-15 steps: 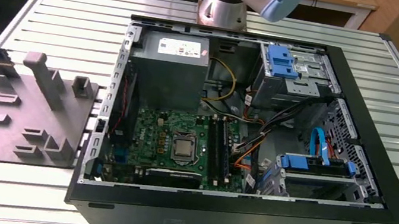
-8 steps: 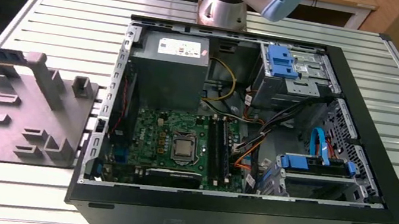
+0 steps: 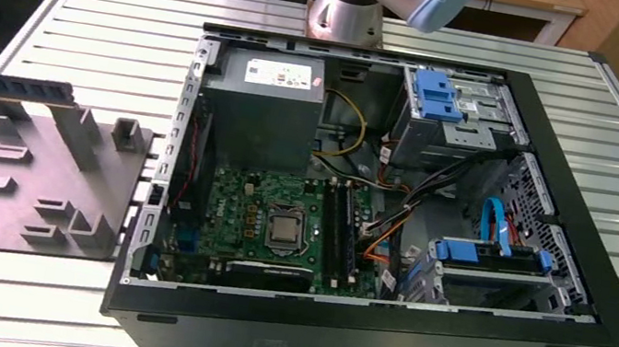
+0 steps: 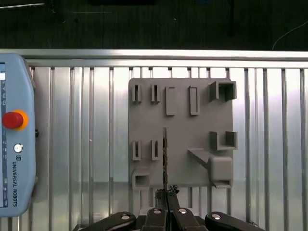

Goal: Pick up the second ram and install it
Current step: 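Pick up the second ram and move it above second insertion slot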

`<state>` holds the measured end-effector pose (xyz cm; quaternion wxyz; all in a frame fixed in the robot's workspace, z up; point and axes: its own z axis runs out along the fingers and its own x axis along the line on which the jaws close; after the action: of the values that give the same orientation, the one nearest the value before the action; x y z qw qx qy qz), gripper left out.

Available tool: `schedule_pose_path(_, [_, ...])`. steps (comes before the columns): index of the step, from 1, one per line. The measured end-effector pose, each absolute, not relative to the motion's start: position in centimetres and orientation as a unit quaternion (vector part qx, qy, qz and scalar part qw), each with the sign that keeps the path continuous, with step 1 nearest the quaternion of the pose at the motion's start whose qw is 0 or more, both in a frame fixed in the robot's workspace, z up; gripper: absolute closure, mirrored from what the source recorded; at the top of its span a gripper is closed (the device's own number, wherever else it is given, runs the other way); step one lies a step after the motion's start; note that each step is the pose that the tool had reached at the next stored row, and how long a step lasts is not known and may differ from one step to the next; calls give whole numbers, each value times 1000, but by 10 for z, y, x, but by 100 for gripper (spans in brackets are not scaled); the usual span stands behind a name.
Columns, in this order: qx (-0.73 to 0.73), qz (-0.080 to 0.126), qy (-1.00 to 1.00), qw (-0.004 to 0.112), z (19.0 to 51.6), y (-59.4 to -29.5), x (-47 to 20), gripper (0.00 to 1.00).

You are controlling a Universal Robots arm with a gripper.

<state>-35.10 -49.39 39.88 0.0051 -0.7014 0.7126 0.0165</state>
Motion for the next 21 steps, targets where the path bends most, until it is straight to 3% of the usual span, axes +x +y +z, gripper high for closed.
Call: schedule_pose_path(21, [-701, 16, 713, 5, 399, -494, -279, 89])
